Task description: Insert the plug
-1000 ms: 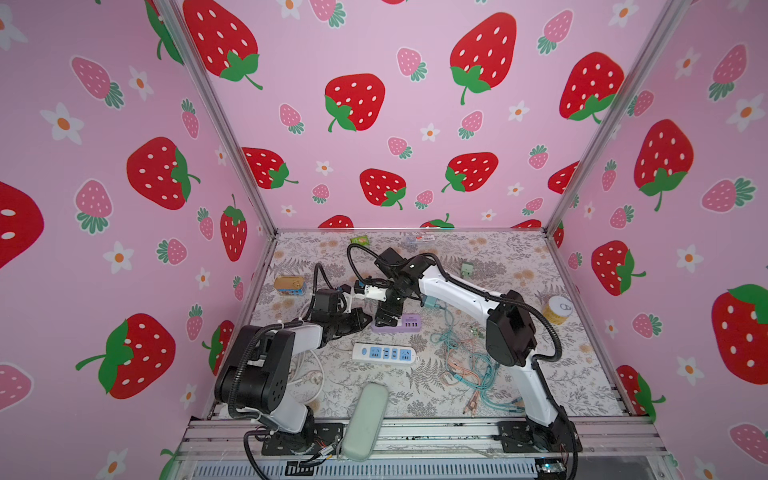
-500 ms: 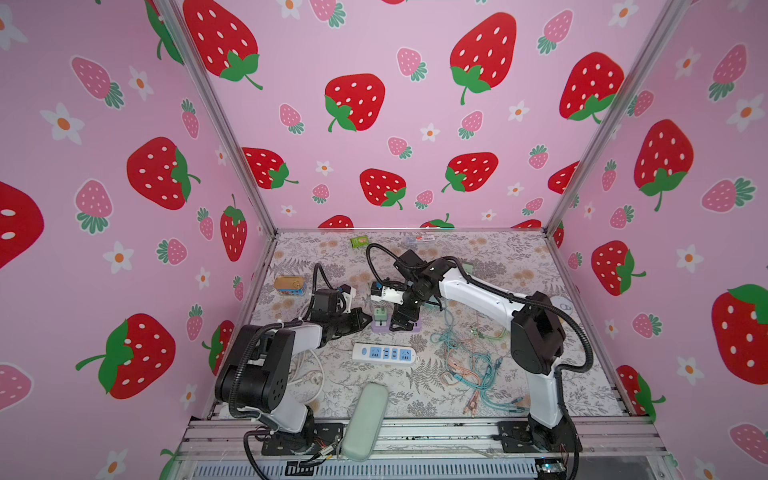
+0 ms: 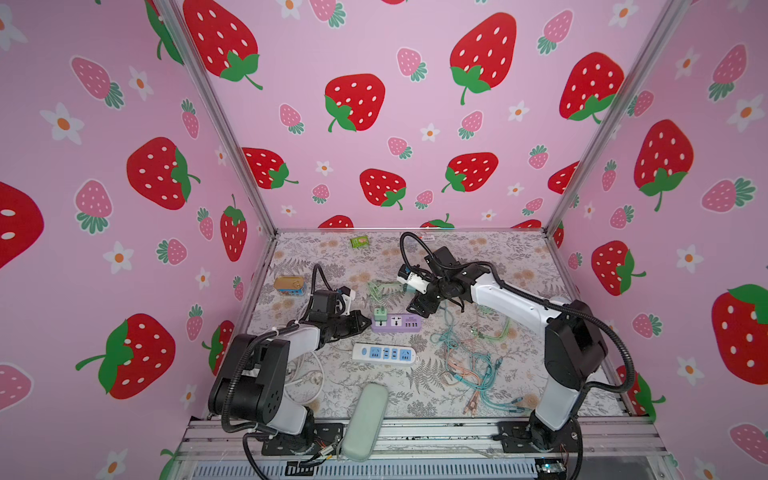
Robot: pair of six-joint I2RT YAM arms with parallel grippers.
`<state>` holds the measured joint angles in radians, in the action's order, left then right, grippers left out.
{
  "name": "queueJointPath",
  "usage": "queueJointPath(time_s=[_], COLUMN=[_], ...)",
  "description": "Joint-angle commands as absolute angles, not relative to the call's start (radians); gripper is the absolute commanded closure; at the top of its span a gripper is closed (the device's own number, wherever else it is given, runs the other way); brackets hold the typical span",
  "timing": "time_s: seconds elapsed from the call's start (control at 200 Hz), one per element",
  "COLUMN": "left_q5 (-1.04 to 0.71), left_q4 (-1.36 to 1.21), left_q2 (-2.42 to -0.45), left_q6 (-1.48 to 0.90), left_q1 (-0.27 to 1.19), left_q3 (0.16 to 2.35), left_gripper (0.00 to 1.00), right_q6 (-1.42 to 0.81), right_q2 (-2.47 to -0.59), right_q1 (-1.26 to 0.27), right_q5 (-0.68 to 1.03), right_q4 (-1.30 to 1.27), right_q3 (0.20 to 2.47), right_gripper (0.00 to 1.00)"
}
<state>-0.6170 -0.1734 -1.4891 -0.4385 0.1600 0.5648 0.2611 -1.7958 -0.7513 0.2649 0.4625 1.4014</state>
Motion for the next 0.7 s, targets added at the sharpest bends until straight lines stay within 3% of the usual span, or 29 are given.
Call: queueJointPath(time_s=[0.0, 0.255, 0.695], left_q5=[-0.617, -0.585, -0.489], left_q4=[-0.159, -0.136, -0.02], left_q2=[-1.447, -1.344, -1.054], left_q6=[-0.444, -0.462, -0.497], left_q1=[0.161, 0.162, 0.174], left_q3=[0.558, 0.545, 0.523], left_gripper=[0.86, 0.81, 0.54], right_q6=[0.213, 0.241, 0.218], right_q2=[-1.764, -1.767, -1.869], right_q1=[-0.73, -0.712, -0.684], right_q5=[0.23, 0.144, 0.147], right_q4=[0.386, 0.336, 0.288], right_q3=[1.374, 1.312, 1.296], right_gripper=[0.27, 0.32, 0.37])
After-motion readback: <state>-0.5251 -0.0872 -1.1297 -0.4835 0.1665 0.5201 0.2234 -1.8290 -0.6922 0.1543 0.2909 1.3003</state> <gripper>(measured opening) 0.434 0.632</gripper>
